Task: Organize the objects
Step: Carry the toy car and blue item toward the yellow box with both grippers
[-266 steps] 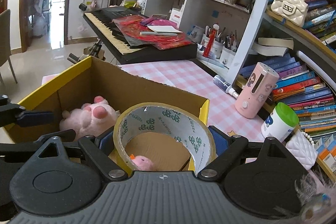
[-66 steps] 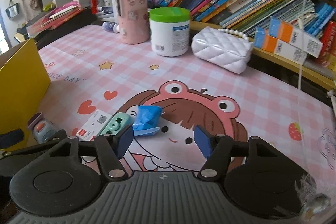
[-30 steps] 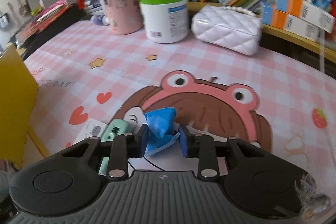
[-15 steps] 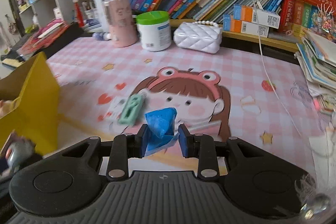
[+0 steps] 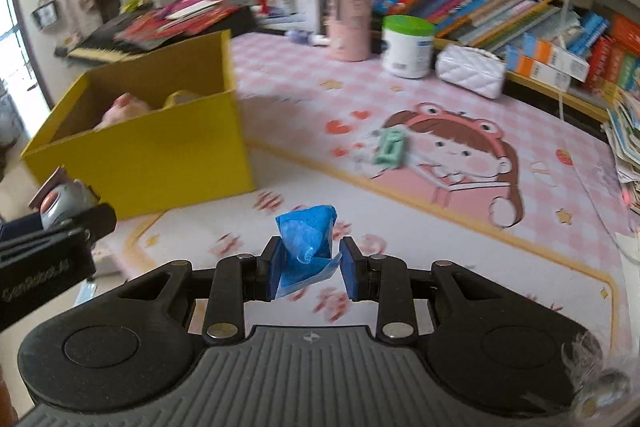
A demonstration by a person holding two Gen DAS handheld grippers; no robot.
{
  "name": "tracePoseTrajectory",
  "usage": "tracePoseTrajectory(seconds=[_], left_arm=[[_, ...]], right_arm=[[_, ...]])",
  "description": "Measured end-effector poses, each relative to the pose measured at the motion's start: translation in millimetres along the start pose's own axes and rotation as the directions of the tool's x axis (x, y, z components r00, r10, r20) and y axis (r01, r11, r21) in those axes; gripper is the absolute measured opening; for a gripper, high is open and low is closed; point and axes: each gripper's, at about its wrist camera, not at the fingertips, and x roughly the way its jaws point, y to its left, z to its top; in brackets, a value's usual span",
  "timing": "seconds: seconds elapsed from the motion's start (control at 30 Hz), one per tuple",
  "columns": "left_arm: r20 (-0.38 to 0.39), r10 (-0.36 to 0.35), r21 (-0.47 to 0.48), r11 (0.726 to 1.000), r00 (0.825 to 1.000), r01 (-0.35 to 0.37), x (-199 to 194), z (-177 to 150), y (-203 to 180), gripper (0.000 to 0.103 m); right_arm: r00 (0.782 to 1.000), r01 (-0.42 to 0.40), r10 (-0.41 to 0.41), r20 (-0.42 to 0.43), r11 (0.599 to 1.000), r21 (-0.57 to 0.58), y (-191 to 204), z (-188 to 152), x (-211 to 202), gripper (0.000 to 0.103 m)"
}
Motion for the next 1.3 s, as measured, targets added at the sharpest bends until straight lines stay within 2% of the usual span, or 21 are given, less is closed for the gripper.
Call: tracePoseTrajectory(seconds=[0.47,0.9,1.3], left_arm=[[0.006,0.021,0.000,1.000,1.000,-0.021,-36.4,-19.5,68.0,0.058],[0.028,0.002,0.033,0.999,1.000,-0.002,-54.8,-26.9,96.5,0.058],[0.055,-0.014,0.022,1.000,0.998,0.013,-60.6,-23.1,111.9,0.058]], right_arm=[[1.000,-0.007,0.007,-0.001,0.999,-0.034,68.5,-34.2,-26.9,0.028],[1.000,0.007,-0.007,0.006,1.000,-0.005,101.0,-51.7,-40.6,0.028],[1.000,0.016,-0.015,0.027,0.999,-0.031,123.2,-49.0,-48.1,0.028]])
